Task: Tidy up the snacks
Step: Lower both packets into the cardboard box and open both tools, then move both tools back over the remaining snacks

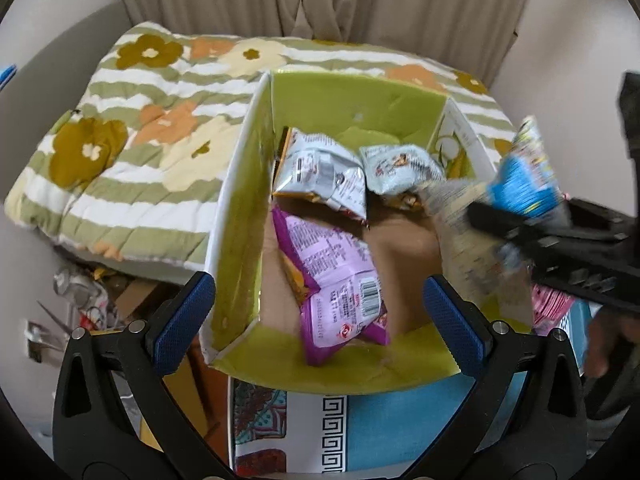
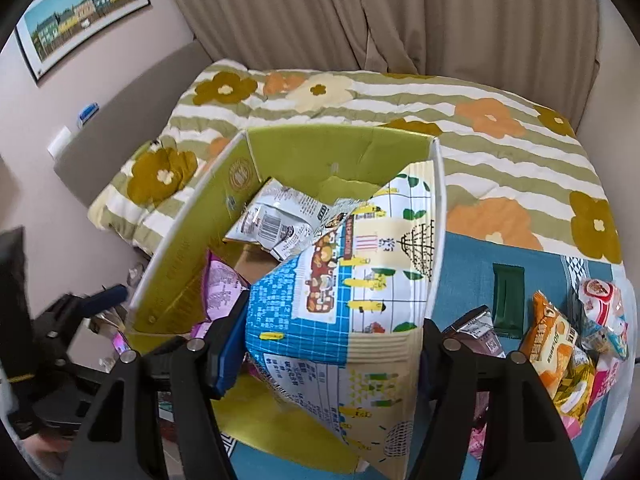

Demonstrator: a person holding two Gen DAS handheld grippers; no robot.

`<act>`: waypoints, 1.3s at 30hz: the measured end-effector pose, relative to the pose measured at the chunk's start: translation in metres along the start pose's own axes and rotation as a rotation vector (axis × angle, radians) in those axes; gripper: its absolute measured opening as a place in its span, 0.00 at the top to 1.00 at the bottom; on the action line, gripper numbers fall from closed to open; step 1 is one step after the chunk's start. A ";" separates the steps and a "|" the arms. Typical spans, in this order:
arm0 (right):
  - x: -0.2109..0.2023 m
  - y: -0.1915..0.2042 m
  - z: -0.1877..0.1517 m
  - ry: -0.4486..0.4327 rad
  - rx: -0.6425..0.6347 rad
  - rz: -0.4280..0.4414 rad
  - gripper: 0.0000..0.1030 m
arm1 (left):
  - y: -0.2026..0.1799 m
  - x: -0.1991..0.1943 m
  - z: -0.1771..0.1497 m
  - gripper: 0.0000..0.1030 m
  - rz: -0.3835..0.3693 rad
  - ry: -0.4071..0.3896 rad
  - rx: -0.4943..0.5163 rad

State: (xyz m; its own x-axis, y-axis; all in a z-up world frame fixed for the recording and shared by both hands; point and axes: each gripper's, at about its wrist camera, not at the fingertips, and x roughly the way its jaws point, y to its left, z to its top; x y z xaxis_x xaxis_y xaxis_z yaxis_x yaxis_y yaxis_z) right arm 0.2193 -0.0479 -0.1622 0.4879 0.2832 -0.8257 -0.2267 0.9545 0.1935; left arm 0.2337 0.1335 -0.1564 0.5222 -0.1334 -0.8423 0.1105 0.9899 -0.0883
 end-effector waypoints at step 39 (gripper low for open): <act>-0.078 -0.013 -0.018 -0.196 0.075 -0.131 0.01 | -0.026 -0.041 0.014 0.01 -0.068 -0.104 0.026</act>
State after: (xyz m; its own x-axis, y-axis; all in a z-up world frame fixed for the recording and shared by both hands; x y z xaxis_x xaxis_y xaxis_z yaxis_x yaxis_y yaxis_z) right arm 0.1693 -0.0838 -0.1096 0.6650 0.1626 -0.7289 -0.0916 0.9864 0.1364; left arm 0.2212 0.1130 -0.1123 0.5970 -0.2060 -0.7753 0.1703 0.9770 -0.1285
